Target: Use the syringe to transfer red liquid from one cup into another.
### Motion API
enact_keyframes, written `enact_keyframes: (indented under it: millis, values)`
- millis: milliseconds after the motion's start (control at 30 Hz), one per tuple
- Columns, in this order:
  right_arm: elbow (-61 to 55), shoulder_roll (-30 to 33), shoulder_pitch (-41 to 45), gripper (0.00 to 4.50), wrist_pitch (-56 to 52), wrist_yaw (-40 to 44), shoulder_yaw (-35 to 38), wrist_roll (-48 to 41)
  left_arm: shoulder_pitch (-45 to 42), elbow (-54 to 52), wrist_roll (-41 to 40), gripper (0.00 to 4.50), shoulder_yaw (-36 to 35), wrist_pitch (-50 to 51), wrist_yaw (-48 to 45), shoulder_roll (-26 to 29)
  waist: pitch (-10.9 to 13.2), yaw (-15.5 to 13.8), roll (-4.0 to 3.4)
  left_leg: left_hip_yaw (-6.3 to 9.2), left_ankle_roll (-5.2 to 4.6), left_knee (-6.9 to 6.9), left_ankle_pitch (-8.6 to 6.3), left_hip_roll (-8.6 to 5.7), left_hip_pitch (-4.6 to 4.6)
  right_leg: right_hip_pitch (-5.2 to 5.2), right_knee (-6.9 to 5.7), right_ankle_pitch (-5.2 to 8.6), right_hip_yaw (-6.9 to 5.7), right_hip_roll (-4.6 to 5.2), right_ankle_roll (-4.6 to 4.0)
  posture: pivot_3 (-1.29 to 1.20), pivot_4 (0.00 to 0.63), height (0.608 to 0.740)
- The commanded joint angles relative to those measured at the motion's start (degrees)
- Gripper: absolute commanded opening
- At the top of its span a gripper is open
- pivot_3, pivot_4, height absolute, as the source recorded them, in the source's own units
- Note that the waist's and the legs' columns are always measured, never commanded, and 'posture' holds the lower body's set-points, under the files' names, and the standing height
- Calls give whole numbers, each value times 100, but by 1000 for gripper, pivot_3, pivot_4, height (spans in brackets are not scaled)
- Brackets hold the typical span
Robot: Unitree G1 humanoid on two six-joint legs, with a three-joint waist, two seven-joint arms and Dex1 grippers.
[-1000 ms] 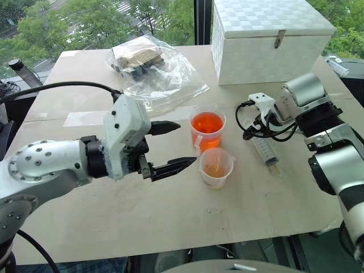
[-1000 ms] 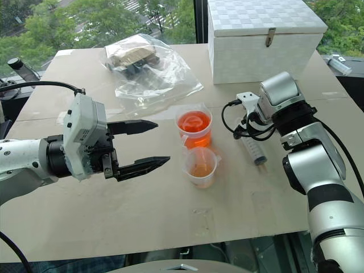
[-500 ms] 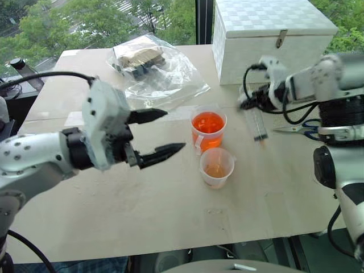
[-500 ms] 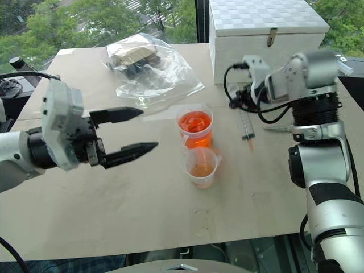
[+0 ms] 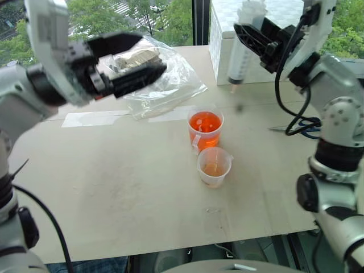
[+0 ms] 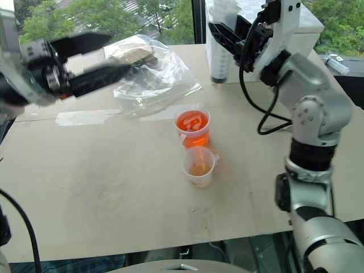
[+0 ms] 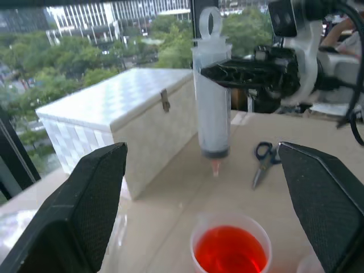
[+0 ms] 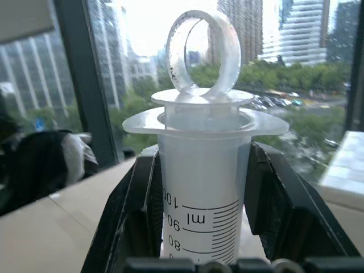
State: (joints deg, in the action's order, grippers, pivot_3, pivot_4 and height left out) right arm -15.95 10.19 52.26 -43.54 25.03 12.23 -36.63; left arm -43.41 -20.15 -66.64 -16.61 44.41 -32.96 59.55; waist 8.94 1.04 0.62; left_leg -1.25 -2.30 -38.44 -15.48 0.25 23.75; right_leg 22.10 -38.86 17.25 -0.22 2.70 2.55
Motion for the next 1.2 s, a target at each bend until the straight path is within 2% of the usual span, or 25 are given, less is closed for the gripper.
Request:
enact_keyframes:
  millis: [33,133,300,800,867,900,1033,1200]
  values:
    - [-424,-422,-455,1485,451,36,-202,-326,-553,191,272,4320,264,-116,-267,-218,0,-11,0,-2,0,0,0,0,0,0,-1,0,1,0,0,0,150,740]
    - [-416,-466,-763,1485,596,312,-514,-329,-808,363,364,4320,411,-33,-344,-430,1,-19,0,-2,-1,-2,0,-8,4,0,0,0,0,3,0,0,150,740]
    - [-143,-188,-1292,1485,1199,754,-1115,258,-950,467,582,4320,613,22,-524,-740,0,6,0,3,0,-7,2,-7,0,0,0,1,-4,-1,0,0,150,740]
    - [194,48,-1455,1485,1854,922,-1528,894,-1091,598,1567,4320,1226,-28,-719,-1781,0,93,2,0,1,-14,3,-6,2,0,-2,1,7,4,0,0,150,740]
    - [202,47,-1478,1485,1916,927,-1566,954,-1116,663,1775,3732,1389,-68,-831,-1883,0,97,2,3,1,-16,3,-5,3,0,-2,1,8,10,0,0,150,740]
    - [203,58,-1486,1485,1927,935,-1592,979,-1117,699,1877,3592,1456,-105,-878,-1932,0,102,1,3,1,-16,3,-5,3,0,-2,1,8,9,0,0,150,740]
    - [163,101,-1524,1485,1908,919,-1643,1019,-1072,730,2100,1686,1535,-150,-1019,-2051,0,116,2,1,1,-16,3,-5,3,0,-3,1,7,8,0,0,150,740]
    - [125,132,-1525,1485,1928,967,-1688,1053,-1022,756,2264,1686,1590,-155,-1238,-2163,0,115,2,2,1,-16,3,-4,3,0,-2,1,8,14,0,0,150,740]
